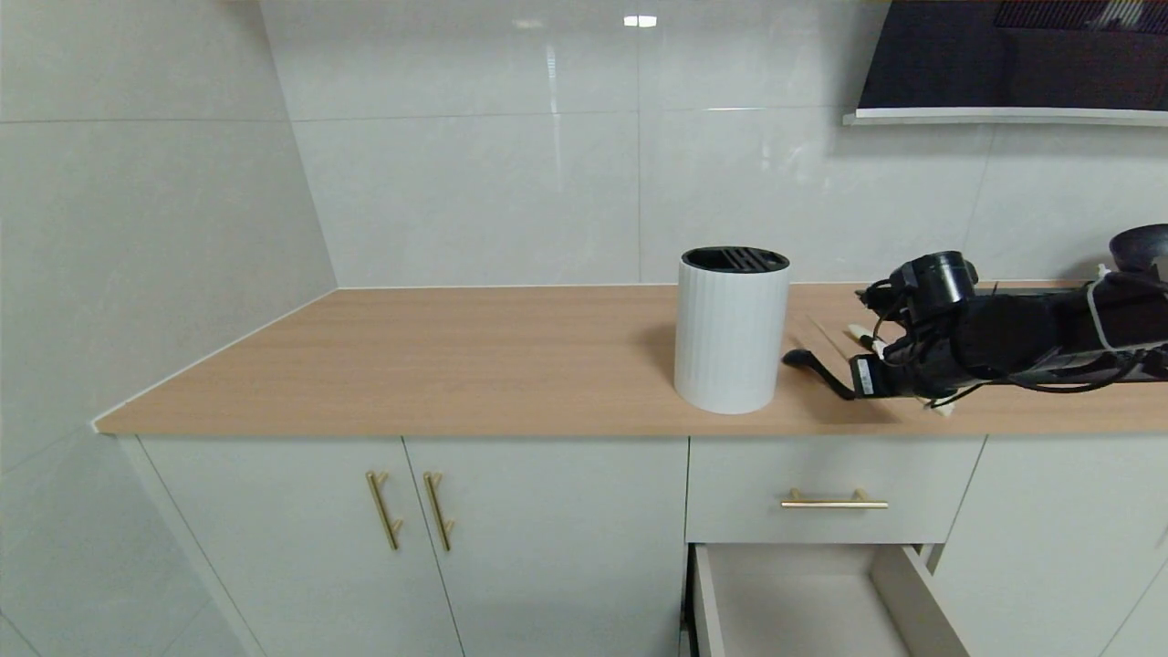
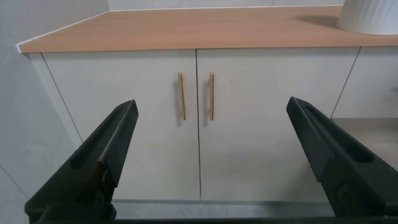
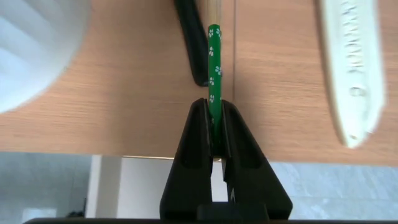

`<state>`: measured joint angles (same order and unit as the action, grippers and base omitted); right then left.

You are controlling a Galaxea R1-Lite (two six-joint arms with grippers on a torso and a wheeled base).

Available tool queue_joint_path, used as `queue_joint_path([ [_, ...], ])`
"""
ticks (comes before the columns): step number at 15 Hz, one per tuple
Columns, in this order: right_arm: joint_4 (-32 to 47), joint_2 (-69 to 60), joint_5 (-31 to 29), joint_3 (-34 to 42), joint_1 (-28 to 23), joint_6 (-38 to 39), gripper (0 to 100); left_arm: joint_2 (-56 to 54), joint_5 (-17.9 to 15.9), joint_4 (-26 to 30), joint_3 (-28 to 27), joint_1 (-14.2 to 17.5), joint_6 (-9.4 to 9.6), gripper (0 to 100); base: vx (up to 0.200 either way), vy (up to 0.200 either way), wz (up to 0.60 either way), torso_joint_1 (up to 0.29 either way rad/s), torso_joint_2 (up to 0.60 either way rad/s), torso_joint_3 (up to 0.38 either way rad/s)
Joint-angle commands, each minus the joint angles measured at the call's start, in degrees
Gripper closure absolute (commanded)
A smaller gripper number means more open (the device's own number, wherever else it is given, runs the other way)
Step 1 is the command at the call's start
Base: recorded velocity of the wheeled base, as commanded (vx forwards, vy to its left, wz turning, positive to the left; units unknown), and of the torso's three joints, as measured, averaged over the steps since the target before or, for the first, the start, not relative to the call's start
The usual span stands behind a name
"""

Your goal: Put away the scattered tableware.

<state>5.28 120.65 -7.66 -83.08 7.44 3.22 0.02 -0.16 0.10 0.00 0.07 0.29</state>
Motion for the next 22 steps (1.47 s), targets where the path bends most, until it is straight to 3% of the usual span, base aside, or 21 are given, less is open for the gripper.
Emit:
queue_joint_path([
  [1,0.08,-6.92,0.01,3.36,0.03,0.65,100,-0.02,-0.02,-0.01,0.0,0.01,-0.03,0,0.0,0.0,0.0,0.0,0.0,0.0],
  [6,2.28,-26.43,1.68,18.92,0.21,0.65,100,-0.02,-0.02,-0.01,0.0,0.01,0.06,0,0.0,0.0,0.0,0.0,0.0,0.0],
  [8,8.34,-36.1,11.52,24.63,0.12,0.39,100,-0.02,-0.02,-0.01,0.0,0.01,0.06,0,0.0,0.0,0.0,0.0,0.0,0.0],
  [10,8.43,-41.46,13.81,28.76,0.21,0.21,100,-0.02,-0.02,-0.01,0.0,0.01,-0.03,0,0.0,0.0,0.0,0.0,0.0,0.0],
  [18,8.08,-44.1,16.27,36.58,1.44,-8.4,100,-0.02,-0.02,-0.01,0.0,0.01,-0.03,0,0.0,0.0,0.0,-0.006,0.01,0.008],
  [22,8.61,-45.59,18.2,39.75,2.93,-14.12,100,-0.02,-0.02,-0.01,0.0,0.01,-0.03,0,0.0,0.0,0.0,-0.156,0.38,0.221],
])
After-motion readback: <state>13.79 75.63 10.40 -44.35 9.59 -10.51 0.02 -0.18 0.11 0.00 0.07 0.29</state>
